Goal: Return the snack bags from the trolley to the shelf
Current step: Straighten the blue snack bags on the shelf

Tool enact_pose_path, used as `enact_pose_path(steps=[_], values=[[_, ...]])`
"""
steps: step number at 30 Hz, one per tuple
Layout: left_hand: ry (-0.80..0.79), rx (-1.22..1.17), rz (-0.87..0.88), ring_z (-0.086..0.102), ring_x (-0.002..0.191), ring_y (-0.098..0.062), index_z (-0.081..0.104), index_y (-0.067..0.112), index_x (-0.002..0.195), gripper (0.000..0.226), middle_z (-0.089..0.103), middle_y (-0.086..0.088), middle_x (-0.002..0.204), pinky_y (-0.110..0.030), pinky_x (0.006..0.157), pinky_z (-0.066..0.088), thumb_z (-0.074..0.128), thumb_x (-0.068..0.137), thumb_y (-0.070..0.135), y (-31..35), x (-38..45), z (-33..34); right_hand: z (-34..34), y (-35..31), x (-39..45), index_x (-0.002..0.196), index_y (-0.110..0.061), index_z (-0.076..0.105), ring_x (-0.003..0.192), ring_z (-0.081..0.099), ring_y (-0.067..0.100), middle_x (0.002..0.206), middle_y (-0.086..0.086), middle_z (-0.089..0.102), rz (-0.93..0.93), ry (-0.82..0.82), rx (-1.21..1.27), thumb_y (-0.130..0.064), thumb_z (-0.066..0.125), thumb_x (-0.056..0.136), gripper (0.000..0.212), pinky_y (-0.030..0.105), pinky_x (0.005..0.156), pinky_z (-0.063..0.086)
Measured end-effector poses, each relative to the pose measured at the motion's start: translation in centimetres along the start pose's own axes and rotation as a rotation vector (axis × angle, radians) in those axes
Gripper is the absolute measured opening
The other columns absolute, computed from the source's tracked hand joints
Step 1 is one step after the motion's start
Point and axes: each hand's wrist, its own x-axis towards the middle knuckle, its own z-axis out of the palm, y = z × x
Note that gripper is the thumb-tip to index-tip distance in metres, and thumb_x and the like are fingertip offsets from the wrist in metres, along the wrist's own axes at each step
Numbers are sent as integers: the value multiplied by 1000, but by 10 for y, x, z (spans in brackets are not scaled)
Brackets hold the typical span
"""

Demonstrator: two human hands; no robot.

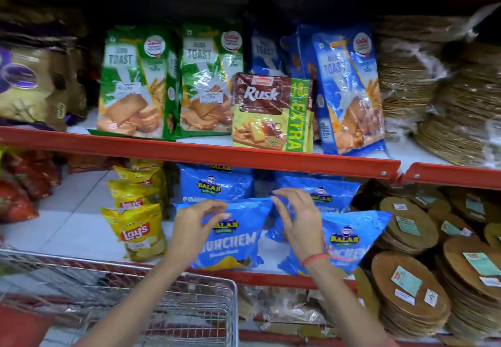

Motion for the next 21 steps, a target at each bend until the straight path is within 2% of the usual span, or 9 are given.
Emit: enact_pose_path(steps=[3,5,7,9,11,14,16,18,21], values=[[60,104,20,65,81,11,71,22,88,20,57,54,77,-10,75,51,69,71,31,-31,0,-53,40,-37,8,93,-11,71,90,61,18,91,5,72,-95,-46,21,-18,62,86,13,23,84,47],[92,158,1,62,79,16,70,22,89,16,60,49,76,-9,72,49,71,73,23,-48,-1,-80,66,-59,15,89,-10,73,85,63,19,86,5,74,-157,-65,37,-18,63,85,13,24,80,48],[153,242,-16,66,81,1,71,16,92,18,72,25,84,-20,74,50,73,74,13,-64,-1,-105,95,-82,23,83,-9,74,78,63,18,80,6,75,-236,-99,33,-21,60,82,18,24,77,46],[168,393,-39,69,88,-24,70,14,96,23,75,-4,97,-33,77,49,73,73,12,-80,2,-129,127,-100,31,73,-10,74,68,65,19,69,5,75,-348,-125,-38,-19,66,72,12,24,73,43],[93,536,-122,67,91,-35,67,14,104,29,73,-18,102,-40,76,53,72,75,13,-98,10,-152,158,-115,39,74,-9,75,70,69,22,71,8,75,-372,-320,-160,-12,70,68,8,22,68,48],[-86,679,-184,63,98,-40,64,13,110,31,69,-23,106,-47,79,54,67,80,14,-124,24,-174,202,-134,50,107,-7,64,106,57,33,112,16,65,-143,-788,-417,-9,51,92,20,33,70,46],[-208,771,-181,62,100,-38,64,15,109,27,69,-21,106,-46,81,53,63,83,17,-139,32,-182,222,-141,53,113,-6,60,112,54,32,117,16,62,-151,-888,-574,-6,44,94,24,35,64,47],[-291,802,-203,61,100,-36,66,21,106,22,69,-18,102,-43,82,53,60,85,22,-150,40,-189,233,-151,54,112,-3,61,110,58,37,115,20,64,-144,-895,-623,-2,43,92,28,43,76,54],[-343,741,-205,63,97,-34,69,23,100,18,71,-17,99,-39,81,50,61,83,22,-163,50,-198,242,-155,57,112,-3,63,108,61,42,113,25,65,-62,-904,-615,-3,48,91,26,51,84,53]])
